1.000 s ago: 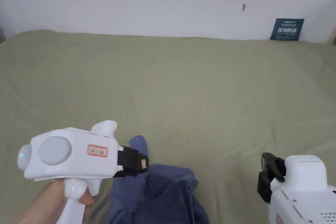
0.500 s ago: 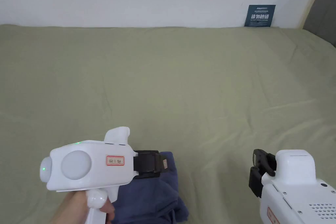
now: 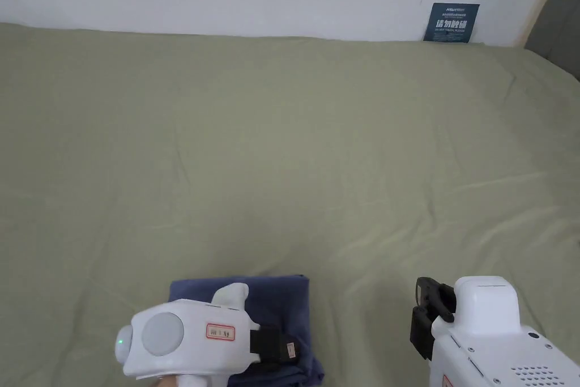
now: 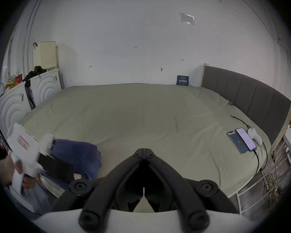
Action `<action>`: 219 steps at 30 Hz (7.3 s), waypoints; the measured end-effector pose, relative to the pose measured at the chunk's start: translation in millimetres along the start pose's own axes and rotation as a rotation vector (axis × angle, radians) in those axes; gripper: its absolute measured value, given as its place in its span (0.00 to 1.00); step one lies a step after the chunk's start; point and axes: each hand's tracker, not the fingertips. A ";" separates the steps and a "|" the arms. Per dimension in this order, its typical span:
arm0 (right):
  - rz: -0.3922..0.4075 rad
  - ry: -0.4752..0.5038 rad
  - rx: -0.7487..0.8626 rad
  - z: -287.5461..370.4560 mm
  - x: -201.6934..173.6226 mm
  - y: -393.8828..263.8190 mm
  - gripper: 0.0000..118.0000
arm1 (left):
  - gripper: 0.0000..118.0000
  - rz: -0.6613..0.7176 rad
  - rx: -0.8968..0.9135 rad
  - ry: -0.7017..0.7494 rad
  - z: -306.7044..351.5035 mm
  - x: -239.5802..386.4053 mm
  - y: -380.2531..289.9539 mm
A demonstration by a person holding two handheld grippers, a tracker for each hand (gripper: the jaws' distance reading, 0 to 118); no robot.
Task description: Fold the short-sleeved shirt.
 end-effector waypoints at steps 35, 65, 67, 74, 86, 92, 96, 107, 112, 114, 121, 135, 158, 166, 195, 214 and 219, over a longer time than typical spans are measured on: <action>-0.678 1.049 -0.747 -204.0 -33.4 -66.5 0.00 | 0.96 0.154 0.151 -0.164 119.9 -104.7 25.6; 0.059 -0.015 0.231 -42.3 -90.2 64.3 0.00 | 0.22 0.084 0.148 0.011 171.9 -95.3 61.9; 0.081 -0.059 0.253 -45.7 -104.1 67.9 0.00 | 0.22 0.094 0.155 0.012 191.2 -109.5 68.8; 0.104 -0.015 0.297 -54.9 -160.7 78.3 0.00 | 0.22 0.145 0.199 0.078 282.9 -175.0 80.0; 0.135 0.166 0.276 -97.7 -294.4 77.8 0.00 | 0.22 0.253 0.240 0.240 428.2 -309.5 106.6; 0.164 0.232 0.260 -119.7 -340.6 70.7 0.00 | 0.22 0.287 0.240 0.331 463.7 -338.5 117.8; 0.182 0.282 0.235 -131.0 -358.0 66.7 0.00 | 0.22 0.298 0.223 0.341 473.1 -353.9 127.1; 0.184 0.315 0.185 -142.6 -362.9 60.9 0.00 | 0.45 0.169 0.153 0.471 467.7 -342.4 149.0; 0.165 0.319 0.175 -133.2 -343.7 65.7 0.00 | 0.98 0.171 0.288 0.504 489.8 -315.1 140.1; 0.149 0.318 0.172 -125.8 -330.6 70.5 0.00 | 0.98 0.134 0.325 0.529 492.8 -292.4 137.6; 0.088 0.290 0.203 -88.6 -247.2 94.2 0.00 | 0.01 -0.019 0.595 0.430 432.3 -160.9 126.2; 0.062 0.121 0.294 -11.3 -52.8 132.3 0.00 | 0.01 -0.391 0.948 0.534 184.4 130.3 47.9; 0.037 0.002 0.355 4.0 -11.3 127.4 0.00 | 0.01 -0.498 1.027 0.687 150.6 183.4 15.4; 0.039 0.003 0.359 3.8 -17.4 129.1 0.00 | 0.01 -0.485 1.032 0.696 156.7 178.3 15.8; 0.015 -0.023 0.380 13.5 -18.9 142.1 1.00 | 1.00 -0.457 1.006 0.803 168.0 186.2 9.7; 0.016 -0.020 0.381 15.9 -17.9 141.6 1.00 | 1.00 -0.429 1.010 0.686 185.7 197.3 6.2; 0.008 -0.018 0.384 17.7 -18.4 140.8 1.00 | 1.00 -0.442 1.018 0.719 181.7 199.1 3.2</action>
